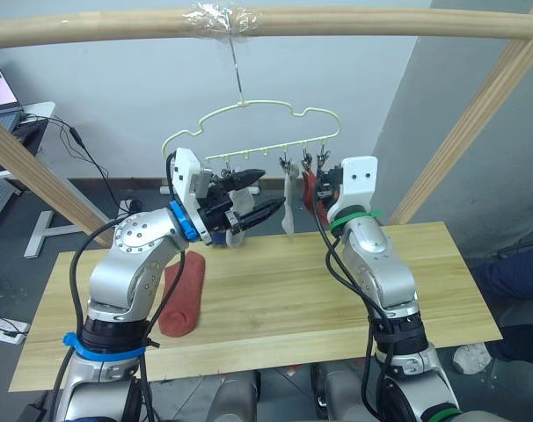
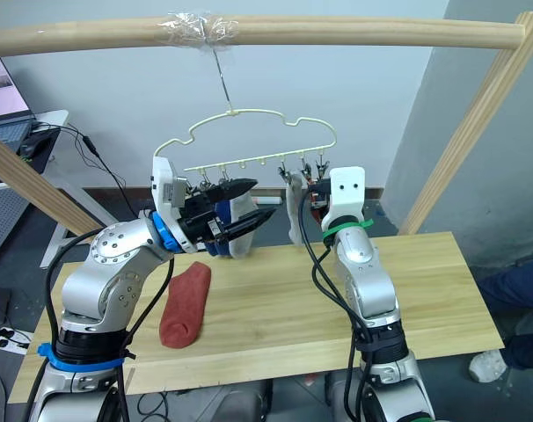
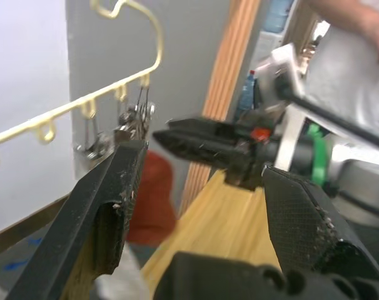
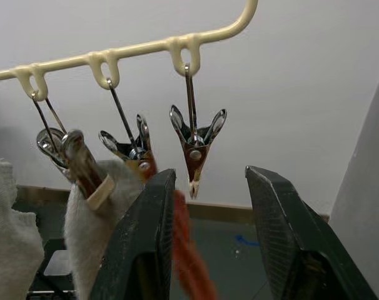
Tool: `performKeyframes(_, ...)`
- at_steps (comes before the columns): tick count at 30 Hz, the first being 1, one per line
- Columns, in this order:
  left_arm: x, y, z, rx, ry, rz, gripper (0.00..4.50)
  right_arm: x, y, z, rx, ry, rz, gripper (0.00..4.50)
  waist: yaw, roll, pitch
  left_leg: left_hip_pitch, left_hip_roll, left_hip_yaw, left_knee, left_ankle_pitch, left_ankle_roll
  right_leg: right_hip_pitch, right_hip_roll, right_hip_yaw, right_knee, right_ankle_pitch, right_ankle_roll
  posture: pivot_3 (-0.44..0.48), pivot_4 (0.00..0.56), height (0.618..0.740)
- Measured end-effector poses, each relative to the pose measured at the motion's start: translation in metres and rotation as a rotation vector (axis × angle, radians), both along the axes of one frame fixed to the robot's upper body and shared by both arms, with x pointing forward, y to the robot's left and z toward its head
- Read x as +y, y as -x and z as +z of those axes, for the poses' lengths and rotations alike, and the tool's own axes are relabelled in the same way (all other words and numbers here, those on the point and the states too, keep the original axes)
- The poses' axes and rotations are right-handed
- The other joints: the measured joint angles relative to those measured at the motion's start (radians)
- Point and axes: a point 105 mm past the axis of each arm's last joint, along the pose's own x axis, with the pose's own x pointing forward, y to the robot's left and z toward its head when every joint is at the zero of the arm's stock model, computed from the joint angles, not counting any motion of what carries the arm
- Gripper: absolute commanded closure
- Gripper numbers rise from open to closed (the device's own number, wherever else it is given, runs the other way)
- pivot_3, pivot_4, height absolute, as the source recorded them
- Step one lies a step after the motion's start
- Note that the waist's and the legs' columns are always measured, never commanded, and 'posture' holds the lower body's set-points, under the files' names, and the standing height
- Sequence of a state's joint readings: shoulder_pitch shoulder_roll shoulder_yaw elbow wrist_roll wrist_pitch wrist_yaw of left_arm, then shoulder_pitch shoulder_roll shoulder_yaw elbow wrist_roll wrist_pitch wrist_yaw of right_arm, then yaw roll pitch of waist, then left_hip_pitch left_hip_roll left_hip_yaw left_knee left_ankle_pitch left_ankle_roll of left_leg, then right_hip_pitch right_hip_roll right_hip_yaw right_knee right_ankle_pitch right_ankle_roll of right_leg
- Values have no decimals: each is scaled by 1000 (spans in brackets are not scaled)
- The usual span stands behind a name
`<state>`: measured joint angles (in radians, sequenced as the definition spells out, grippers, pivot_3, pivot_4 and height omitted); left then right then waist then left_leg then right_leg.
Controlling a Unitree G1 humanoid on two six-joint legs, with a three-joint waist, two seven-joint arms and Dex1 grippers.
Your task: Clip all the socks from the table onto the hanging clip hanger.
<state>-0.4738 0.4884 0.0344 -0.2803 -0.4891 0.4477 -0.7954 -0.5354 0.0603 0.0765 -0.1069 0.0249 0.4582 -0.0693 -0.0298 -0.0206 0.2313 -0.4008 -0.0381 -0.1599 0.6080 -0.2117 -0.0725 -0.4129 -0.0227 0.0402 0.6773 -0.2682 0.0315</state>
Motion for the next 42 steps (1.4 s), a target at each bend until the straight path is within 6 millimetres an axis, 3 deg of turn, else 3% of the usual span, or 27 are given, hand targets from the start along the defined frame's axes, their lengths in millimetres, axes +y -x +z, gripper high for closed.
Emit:
performKeyframes(7, 5, 1, -7, 24, -16, 13, 1157, 3, -9, 10, -34, -18, -2, 2663, -1, 0, 0, 0, 0, 0, 0, 0, 0, -1, 0, 0, 1, 1, -2, 91, 214, 740)
performKeyframes(18, 6, 0, -8, 27, -24, 21, 1157, 24, -13, 14, -42, -46, 50, 2663, -1, 0, 0, 0, 0, 0, 0, 0, 0, -1, 0, 0, 1, 2, -4, 102, 214, 740)
performKeyframes(27, 6, 3, -8, 21, -22, 31, 1157, 17, -9, 10, -46, -36, 30, 2663, 0, 0, 0, 0, 0, 0, 0, 0, 0, -1, 0, 0, 1, 2, -4, 101, 214, 740)
performKeyframes(34, 6, 3, -8, 21, -21, 31, 1157, 17, -6, -7, 19, -6, 27, 2663, 0, 0, 0, 0, 0, 0, 0, 0, 0, -1, 0, 0, 1, 2, -4, 105, 211, 740)
performKeyframes(42, 6, 3, -8, 21, -20, 31, 1157, 20, -9, 2, -1, 7, 26, 2663, 0, 0, 0, 0, 0, 0, 0, 0, 0, -1, 0, 0, 1, 2, -4, 108, 206, 740)
